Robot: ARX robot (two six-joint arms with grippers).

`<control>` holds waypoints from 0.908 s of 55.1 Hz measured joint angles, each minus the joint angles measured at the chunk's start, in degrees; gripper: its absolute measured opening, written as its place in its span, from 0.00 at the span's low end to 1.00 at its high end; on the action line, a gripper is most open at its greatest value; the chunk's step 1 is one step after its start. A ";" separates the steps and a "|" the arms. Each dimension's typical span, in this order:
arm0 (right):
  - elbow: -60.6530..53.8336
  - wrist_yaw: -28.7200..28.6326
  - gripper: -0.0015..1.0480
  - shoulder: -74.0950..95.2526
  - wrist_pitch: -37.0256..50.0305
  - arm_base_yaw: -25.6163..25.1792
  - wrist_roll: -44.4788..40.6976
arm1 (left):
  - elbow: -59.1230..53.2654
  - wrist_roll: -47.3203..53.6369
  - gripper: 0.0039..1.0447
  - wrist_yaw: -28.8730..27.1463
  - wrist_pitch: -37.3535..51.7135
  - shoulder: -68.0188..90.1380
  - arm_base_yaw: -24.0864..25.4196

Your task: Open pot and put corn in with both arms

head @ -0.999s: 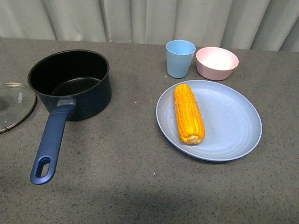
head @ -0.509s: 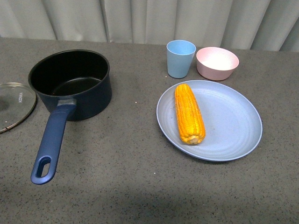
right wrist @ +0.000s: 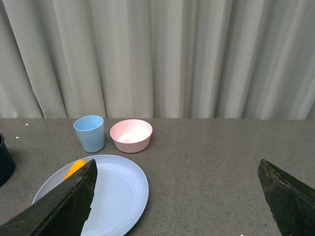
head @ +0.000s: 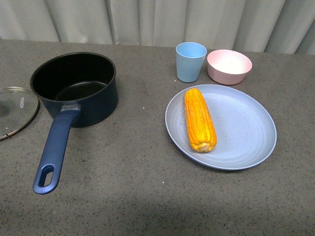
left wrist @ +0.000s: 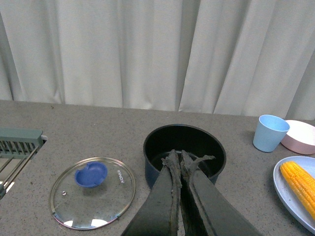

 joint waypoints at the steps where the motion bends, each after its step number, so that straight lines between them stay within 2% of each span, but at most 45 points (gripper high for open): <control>1: 0.00 0.00 0.91 0.00 0.00 0.00 -0.02 | 0.00 0.00 0.04 0.02 -0.42 -0.42 0.00; 25: 0.00 0.00 0.91 0.00 0.00 0.00 -0.02 | 0.00 0.00 0.04 0.02 -7.17 -7.13 0.00; 31: 0.00 0.00 0.91 0.00 0.00 0.00 0.00 | 0.00 0.00 0.03 0.02 -16.59 -15.39 -0.02; 37: 0.00 -0.02 0.91 0.00 0.00 0.00 -0.02 | 0.00 0.00 0.03 0.02 -17.05 -16.63 -0.04; 46: 0.00 -0.02 0.91 0.04 -0.09 -0.02 -0.02 | 0.00 -0.04 0.28 0.02 -17.07 -16.66 -0.04; 50: 2.58 -0.74 0.91 3.87 -6.91 -0.52 -2.38 | 0.00 -0.04 0.40 0.02 -17.07 -16.66 -0.04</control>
